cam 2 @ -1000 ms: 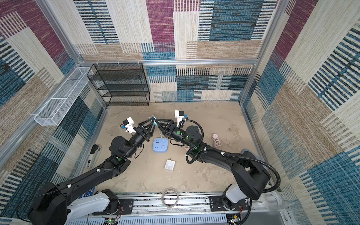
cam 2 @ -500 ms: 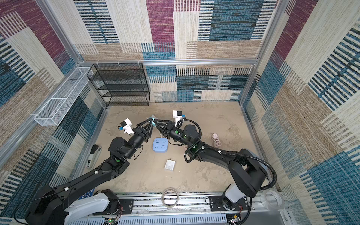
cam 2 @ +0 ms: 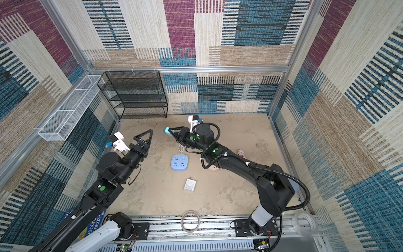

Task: Insert plugs into power strip
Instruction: Insert the plug into the socket.

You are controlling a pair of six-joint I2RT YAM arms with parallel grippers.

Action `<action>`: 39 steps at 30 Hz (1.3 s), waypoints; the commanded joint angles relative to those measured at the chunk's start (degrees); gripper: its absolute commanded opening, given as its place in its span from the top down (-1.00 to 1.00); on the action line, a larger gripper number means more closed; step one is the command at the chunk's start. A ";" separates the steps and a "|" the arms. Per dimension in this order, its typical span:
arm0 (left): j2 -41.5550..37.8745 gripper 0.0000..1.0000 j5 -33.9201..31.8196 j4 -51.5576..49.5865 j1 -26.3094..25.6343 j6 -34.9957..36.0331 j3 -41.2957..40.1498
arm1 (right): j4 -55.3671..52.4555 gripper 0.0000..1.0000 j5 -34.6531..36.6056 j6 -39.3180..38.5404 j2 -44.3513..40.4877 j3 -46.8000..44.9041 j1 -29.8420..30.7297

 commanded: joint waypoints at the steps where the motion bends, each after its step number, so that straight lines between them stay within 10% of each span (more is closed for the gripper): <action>1: 0.65 -1.00 -2.09 -24.21 2.06 10.05 7.05 | -22.53 1.00 -2.65 -9.14 5.23 9.33 -0.75; 15: 3.10 -1.00 -2.23 -46.81 4.47 19.71 14.21 | -81.16 1.00 10.43 -18.65 39.41 67.07 0.58; 39: -0.65 -0.95 1.75 -44.42 5.79 18.43 6.53 | -83.35 1.00 17.55 -13.06 40.20 63.37 5.77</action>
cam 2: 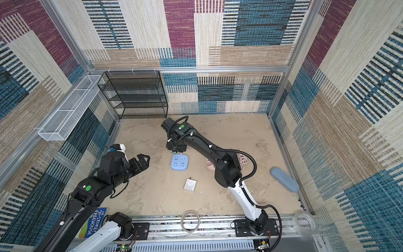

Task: Insert plugs into power strip
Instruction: Insert the plug into the socket.

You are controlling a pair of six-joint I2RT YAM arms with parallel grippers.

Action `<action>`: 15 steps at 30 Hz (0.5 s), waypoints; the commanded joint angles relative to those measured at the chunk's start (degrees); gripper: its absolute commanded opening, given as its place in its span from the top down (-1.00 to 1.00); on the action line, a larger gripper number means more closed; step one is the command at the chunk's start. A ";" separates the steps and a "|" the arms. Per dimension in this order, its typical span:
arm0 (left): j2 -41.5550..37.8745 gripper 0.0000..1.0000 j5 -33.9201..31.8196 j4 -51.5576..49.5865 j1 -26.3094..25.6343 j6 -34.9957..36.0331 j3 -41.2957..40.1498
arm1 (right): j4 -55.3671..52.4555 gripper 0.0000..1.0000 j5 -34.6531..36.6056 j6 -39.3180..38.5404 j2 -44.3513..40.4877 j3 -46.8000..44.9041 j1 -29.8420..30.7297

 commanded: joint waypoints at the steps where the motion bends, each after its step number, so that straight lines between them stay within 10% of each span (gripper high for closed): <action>1: -0.19 -0.95 1.29 1.72 0.02 -0.24 -0.40 | -0.84 1.00 0.09 0.67 0.86 1.30 0.14; 15: 0.51 -0.92 4.78 5.72 0.09 -0.63 -4.27 | -3.76 1.00 0.17 -1.27 2.35 1.01 0.85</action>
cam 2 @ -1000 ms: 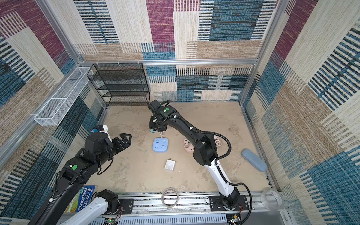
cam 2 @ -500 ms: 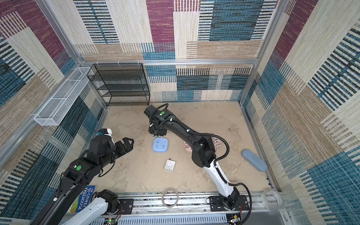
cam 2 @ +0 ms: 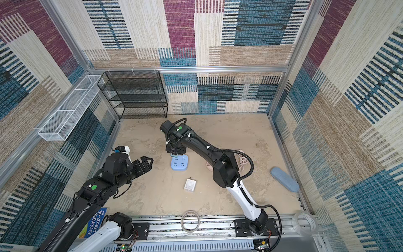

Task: Insert plugs into power strip
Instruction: Insert the plug into the socket.

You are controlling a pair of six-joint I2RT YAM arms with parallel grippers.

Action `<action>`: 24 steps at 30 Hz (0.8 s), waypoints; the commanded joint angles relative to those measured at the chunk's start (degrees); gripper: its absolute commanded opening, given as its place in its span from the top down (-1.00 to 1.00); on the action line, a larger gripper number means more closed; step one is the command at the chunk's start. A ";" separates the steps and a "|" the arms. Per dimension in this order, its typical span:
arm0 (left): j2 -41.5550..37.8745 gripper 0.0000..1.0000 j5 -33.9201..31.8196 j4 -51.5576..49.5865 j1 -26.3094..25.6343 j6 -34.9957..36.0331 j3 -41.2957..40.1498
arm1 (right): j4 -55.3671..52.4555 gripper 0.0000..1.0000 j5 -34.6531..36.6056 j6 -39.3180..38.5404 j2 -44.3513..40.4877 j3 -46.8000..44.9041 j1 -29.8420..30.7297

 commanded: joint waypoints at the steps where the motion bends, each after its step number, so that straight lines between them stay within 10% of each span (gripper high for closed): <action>1: -0.04 -0.92 1.16 2.40 0.04 -0.36 -0.30 | -0.87 1.00 0.13 -0.81 0.57 -0.29 0.20; 24: 0.37 -0.89 1.73 4.02 0.05 -0.66 -1.82 | -1.09 1.00 2.19 -2.20 3.10 -0.17 0.16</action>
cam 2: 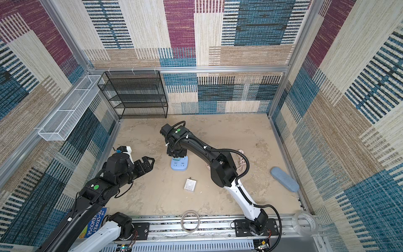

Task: Insert plugs into power strip
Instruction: Insert the plug into the socket.

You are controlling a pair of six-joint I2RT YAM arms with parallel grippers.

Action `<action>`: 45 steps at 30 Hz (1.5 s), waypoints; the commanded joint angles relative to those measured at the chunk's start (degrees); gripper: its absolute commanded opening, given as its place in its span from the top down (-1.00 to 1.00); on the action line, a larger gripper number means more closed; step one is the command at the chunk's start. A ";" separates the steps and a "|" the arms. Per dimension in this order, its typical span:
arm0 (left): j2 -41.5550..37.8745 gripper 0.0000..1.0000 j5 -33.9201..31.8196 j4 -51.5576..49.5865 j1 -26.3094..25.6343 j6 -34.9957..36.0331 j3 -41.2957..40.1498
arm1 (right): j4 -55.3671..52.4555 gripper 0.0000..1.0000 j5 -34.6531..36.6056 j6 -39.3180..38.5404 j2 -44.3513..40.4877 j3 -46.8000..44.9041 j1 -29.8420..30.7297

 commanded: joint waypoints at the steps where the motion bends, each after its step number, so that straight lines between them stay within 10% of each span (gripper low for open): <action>1: 0.20 -0.89 0.79 1.61 0.05 -0.59 -0.22 | -0.30 1.00 1.29 -0.26 0.59 0.44 0.11; 45: 1.79 -0.86 4.13 6.80 0.20 -1.74 -5.08 | -5.29 1.00 1.04 -10.72 -2.93 -10.74 -1.59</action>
